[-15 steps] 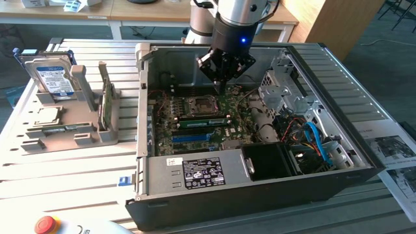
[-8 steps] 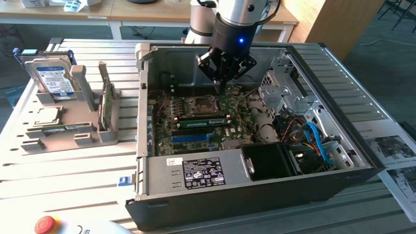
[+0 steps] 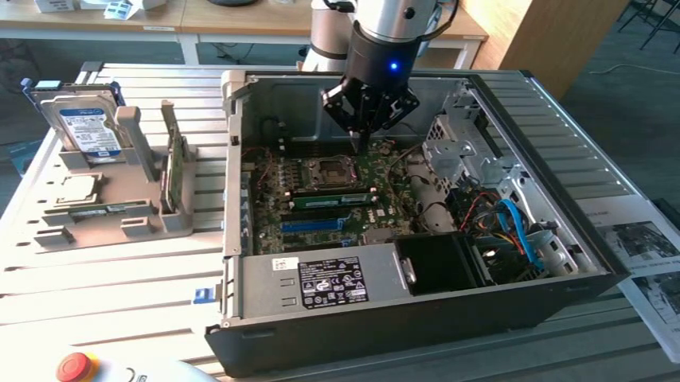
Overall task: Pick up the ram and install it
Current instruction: 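Press down the ram until it locks into place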
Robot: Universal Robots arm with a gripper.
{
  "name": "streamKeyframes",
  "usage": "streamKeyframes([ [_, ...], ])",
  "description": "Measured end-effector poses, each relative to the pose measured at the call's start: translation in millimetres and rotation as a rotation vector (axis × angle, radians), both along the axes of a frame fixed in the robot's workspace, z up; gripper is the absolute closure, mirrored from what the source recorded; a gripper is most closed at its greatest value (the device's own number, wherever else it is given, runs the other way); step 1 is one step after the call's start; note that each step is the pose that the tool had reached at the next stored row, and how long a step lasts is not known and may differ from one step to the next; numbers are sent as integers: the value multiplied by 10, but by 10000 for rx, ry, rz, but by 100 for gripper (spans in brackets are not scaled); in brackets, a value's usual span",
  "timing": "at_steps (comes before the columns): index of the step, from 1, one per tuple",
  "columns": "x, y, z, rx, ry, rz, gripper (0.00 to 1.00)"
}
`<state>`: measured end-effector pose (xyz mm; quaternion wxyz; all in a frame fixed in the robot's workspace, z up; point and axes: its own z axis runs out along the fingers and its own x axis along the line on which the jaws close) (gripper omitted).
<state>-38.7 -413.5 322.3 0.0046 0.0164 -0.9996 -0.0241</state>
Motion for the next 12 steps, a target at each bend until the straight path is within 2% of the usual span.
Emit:
streamKeyframes([
  [6,0,0,0,-1,1,-631,90],
  [12,0,0,0,-1,0,-640,90],
])
